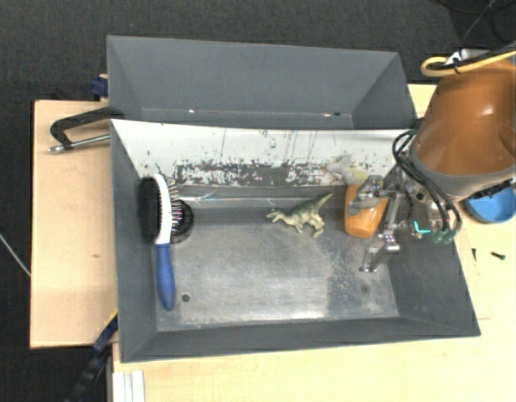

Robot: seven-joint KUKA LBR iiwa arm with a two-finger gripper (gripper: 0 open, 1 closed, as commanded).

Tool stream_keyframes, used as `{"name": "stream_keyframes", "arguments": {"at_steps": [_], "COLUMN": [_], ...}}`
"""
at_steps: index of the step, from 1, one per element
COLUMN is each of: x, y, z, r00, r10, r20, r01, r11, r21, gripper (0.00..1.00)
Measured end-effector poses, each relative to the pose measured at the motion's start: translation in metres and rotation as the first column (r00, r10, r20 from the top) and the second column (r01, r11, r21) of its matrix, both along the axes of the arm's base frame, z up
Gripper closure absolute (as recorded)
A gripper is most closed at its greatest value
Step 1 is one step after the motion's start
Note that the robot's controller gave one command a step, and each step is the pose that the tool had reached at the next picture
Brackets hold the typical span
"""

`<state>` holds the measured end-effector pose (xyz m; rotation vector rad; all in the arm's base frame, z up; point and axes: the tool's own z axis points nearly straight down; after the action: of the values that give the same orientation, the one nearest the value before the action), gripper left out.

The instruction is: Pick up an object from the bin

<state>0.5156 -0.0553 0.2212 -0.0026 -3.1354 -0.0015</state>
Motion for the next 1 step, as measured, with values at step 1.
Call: {"name": "stream_keyframes", "arguments": {"at_steps": [1], "x": [0.0652], "y": [0.0363], "z": [-0.1218], "r00": [1.000], "r10": [-0.008], "r20": [0.027], "r01": [0.008], "r11": [1.000], "r21": [0.001], "gripper": [0.00]}}
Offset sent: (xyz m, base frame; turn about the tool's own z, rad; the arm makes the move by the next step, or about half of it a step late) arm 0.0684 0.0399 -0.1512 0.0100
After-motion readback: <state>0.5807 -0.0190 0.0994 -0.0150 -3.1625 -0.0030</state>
